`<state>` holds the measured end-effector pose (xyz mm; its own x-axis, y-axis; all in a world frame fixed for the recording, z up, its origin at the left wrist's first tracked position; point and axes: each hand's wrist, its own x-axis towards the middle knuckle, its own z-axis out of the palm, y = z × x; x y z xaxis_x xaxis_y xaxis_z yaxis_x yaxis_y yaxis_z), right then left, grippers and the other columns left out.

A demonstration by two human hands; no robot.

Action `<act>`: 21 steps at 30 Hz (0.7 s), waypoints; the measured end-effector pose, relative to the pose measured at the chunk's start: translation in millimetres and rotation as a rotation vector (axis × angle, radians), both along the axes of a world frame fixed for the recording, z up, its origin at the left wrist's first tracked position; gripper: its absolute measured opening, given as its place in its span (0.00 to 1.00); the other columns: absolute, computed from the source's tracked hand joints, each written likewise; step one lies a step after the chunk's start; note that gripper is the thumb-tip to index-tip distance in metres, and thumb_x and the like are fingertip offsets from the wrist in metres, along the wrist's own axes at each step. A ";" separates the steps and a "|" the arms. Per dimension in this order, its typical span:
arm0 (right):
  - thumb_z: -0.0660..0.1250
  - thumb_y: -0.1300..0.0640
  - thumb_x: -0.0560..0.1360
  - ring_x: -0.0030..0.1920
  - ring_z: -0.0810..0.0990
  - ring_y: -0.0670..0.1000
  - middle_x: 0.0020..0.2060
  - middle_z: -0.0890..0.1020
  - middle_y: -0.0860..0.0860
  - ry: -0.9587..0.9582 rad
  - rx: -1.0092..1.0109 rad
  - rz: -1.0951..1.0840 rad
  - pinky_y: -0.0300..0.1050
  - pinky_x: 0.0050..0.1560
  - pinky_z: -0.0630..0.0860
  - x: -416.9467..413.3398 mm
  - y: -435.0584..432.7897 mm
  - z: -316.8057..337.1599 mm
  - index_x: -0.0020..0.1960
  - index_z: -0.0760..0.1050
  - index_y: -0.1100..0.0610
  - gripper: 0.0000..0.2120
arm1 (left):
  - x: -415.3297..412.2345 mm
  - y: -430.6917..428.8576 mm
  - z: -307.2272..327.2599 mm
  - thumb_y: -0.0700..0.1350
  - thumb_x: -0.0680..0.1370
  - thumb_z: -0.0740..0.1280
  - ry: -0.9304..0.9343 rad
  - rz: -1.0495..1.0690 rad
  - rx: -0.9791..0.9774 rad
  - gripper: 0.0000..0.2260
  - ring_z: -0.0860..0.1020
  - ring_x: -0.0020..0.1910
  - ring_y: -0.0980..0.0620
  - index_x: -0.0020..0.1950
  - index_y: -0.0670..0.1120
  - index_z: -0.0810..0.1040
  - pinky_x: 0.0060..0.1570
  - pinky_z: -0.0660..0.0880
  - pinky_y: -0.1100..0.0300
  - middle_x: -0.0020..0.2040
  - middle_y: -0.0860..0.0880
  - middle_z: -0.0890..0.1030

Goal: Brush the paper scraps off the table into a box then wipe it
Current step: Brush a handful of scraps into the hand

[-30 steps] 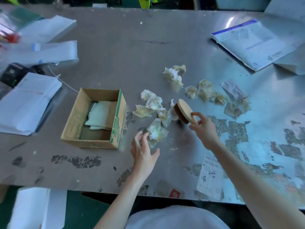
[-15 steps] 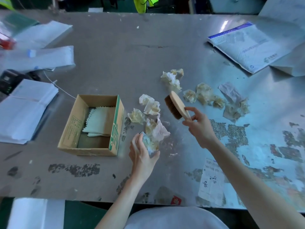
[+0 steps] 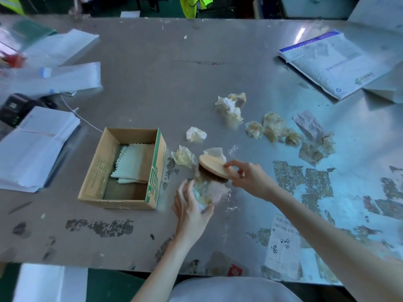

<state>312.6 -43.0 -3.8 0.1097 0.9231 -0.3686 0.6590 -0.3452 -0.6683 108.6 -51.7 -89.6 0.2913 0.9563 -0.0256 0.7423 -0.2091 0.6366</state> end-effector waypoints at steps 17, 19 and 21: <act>0.65 0.64 0.73 0.37 0.74 0.52 0.42 0.78 0.55 0.037 0.084 -0.244 0.38 0.32 0.69 14.0 8.3 -13.6 0.64 0.74 0.53 0.20 | 5.8 -4.3 -1.1 0.61 0.68 0.66 0.051 -0.063 0.019 0.39 0.60 0.69 0.43 0.73 0.48 0.55 0.62 0.62 0.43 0.72 0.46 0.57; 0.65 0.62 0.73 0.36 0.74 0.52 0.41 0.79 0.54 0.047 0.069 -0.209 0.37 0.33 0.69 8.2 -4.6 -18.2 0.64 0.74 0.52 0.20 | 6.4 -3.5 -4.1 0.58 0.68 0.70 0.093 -0.075 0.021 0.41 0.61 0.69 0.41 0.74 0.46 0.55 0.61 0.63 0.42 0.73 0.43 0.58; 0.66 0.62 0.73 0.37 0.75 0.52 0.41 0.79 0.53 0.055 0.051 -0.180 0.32 0.34 0.68 4.4 -16.8 -20.8 0.64 0.74 0.51 0.20 | 6.7 -4.1 -6.0 0.56 0.67 0.71 0.117 -0.079 0.028 0.42 0.63 0.68 0.38 0.74 0.45 0.54 0.60 0.65 0.42 0.73 0.41 0.59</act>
